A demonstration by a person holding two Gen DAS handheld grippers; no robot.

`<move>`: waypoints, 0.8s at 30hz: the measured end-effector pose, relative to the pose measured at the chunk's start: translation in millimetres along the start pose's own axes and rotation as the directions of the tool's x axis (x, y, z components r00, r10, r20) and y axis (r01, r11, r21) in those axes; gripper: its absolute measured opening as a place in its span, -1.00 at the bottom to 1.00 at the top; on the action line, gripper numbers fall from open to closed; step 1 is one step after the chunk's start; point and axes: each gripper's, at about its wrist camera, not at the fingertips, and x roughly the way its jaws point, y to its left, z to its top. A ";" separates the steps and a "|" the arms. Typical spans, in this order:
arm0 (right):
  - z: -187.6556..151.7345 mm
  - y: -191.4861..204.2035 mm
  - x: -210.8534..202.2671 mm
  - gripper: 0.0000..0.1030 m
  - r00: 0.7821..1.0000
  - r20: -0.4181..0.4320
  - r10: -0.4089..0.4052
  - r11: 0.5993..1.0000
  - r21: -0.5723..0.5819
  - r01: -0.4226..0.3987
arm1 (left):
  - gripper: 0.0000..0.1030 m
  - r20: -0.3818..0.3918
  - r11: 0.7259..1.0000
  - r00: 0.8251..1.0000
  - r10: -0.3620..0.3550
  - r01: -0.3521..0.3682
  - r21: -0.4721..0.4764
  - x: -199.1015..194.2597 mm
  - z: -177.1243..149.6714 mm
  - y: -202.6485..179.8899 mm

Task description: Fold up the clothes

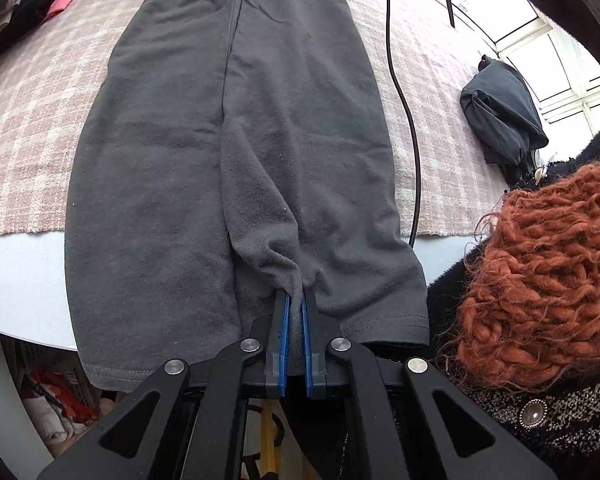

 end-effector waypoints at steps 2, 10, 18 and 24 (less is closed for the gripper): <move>-0.3 -6.3 -0.2 -0.34 0.998 -0.012 0.056 0.998 0.043 -0.055 | -0.90 -0.001 1.000 1.000 0.004 -0.004 -0.003 0.7 0.8 0.1; -8.4 1.4 -26.6 -0.80 1.000 -0.012 0.008 1.000 0.001 -0.008 | -0.90 0.013 1.000 1.000 0.002 -0.002 0.011 -2.7 1.0 -6.0; -30.9 -11.1 -63.4 -0.81 0.998 -0.041 -0.045 0.999 -0.017 0.045 | -0.92 0.039 0.998 0.997 -0.060 0.058 0.035 -13.5 -1.6 -21.5; -34.8 -17.2 -67.3 -0.81 0.989 -0.099 -0.108 0.993 -0.059 0.103 | -0.92 0.063 0.995 0.993 -0.104 0.104 -0.008 -19.2 -6.9 -15.1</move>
